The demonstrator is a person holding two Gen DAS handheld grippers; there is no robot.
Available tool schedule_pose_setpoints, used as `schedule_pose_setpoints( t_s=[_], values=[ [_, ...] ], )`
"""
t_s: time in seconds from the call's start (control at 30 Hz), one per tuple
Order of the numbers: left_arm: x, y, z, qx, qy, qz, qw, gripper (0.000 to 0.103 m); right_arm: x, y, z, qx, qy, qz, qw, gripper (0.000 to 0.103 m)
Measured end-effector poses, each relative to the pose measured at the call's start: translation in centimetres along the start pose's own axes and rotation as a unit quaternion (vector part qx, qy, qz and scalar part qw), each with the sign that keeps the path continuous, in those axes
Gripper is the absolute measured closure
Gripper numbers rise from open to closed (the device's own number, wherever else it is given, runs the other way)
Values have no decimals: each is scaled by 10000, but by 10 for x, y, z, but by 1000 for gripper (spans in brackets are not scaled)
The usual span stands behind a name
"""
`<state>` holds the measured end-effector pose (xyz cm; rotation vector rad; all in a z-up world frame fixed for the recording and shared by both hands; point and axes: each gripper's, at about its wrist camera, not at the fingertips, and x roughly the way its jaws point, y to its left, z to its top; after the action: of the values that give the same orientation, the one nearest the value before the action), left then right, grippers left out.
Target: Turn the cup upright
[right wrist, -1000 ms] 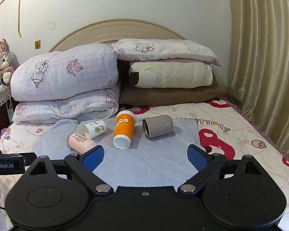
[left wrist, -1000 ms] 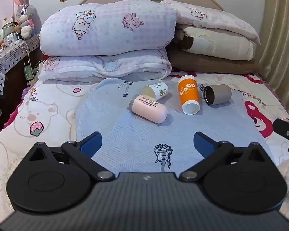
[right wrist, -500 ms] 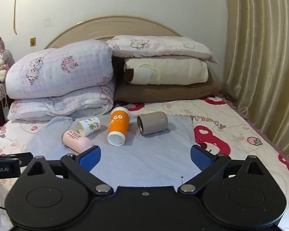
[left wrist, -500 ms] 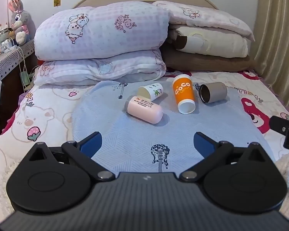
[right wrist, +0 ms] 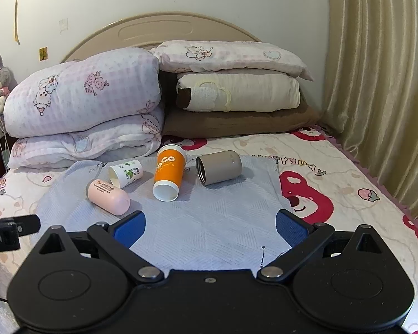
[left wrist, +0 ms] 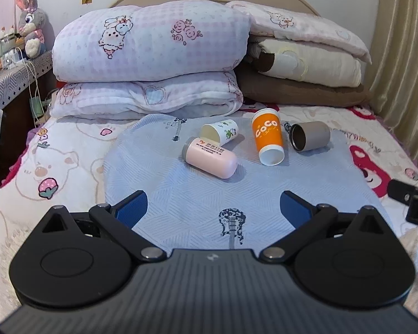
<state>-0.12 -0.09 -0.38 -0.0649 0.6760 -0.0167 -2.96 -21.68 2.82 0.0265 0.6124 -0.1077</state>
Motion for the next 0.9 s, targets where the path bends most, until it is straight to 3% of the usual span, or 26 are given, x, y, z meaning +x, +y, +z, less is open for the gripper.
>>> schedule_pose_setpoints(
  t_s=[0.9],
  values=[
    [1,3,-2,-83,14,-13,10000,0,1,2,2,-55,66,55,9999,2]
  ],
)
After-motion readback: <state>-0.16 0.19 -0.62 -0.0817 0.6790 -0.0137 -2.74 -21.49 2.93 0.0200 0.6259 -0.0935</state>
